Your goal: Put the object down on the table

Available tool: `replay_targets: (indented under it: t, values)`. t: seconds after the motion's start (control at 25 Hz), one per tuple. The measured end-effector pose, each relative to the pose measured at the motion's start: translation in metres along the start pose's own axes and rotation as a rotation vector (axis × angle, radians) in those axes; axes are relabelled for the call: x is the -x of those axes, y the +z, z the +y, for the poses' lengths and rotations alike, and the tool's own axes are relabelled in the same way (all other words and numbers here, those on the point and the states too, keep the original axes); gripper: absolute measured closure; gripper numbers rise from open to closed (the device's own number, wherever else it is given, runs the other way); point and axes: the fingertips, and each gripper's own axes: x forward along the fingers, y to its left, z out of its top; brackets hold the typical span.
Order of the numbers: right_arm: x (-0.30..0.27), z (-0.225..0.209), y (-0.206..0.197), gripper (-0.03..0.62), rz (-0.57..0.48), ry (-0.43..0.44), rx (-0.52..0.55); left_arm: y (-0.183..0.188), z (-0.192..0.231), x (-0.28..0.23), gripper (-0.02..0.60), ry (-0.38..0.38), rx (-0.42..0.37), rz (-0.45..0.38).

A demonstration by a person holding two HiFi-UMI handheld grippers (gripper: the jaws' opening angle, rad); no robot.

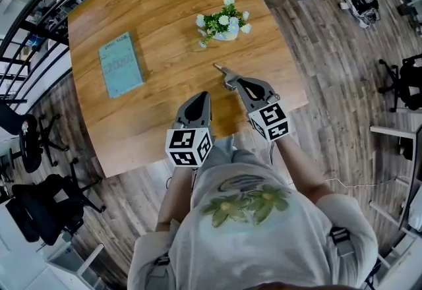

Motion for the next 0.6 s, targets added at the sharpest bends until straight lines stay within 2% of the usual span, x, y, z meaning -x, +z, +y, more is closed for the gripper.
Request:
replay_targets:
  t: [0.36,0.6]
  values:
    - [0.047,0.021,0.034,0.586,-0.087,0.025,-0.018,0.012,-0.030,0.018,0.566,-0.026,-0.019,-0.047]
    - [0.066,0.031,0.044,0.588,-0.121,0.030,-0.008,0.016,-0.045,0.026,0.566,-0.034,-0.040,-0.060]
